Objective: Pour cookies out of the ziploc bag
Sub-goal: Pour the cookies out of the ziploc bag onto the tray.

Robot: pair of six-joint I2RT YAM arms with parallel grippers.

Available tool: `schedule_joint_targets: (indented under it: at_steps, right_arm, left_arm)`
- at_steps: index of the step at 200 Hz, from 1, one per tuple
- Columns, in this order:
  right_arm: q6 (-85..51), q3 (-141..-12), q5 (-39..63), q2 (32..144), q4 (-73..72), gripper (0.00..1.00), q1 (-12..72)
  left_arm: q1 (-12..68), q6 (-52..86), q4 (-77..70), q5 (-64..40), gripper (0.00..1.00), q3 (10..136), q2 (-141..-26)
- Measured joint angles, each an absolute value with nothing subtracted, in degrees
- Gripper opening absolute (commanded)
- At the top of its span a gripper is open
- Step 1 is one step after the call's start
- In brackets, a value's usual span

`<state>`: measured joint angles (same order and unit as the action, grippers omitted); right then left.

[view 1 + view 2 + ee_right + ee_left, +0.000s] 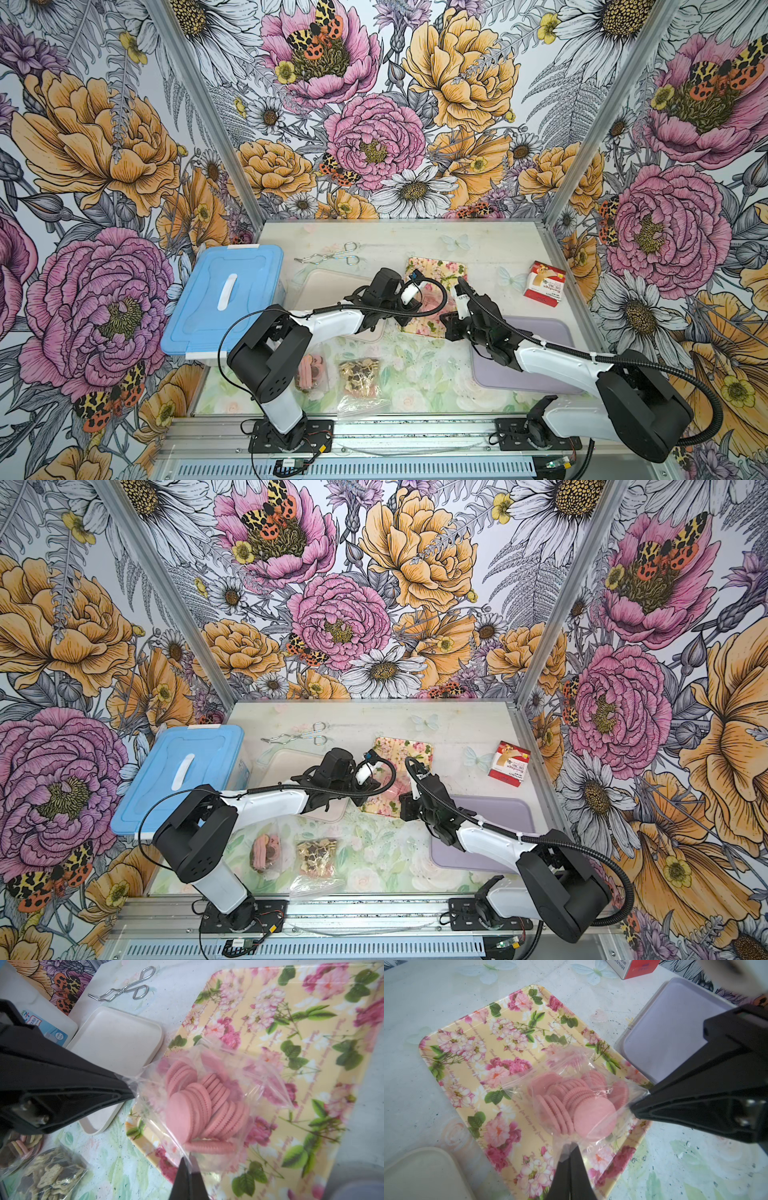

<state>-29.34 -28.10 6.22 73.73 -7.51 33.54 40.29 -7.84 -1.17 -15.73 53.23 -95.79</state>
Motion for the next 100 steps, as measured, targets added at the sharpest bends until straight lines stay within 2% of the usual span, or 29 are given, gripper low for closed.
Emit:
schedule_joint_targets:
  at_steps: [41,100]
  right_arm:
    - [-30.4,-33.2,5.0,73.8,0.4,0.00,32.8]
    - [-27.3,-45.6,8.1,83.1,6.8,0.00,29.9]
  left_arm:
    - [40.7,-7.4,-2.2,-15.6,0.00,52.8,-95.3]
    - [41.1,-5.9,-4.9,-14.0,0.00,51.7,-95.3]
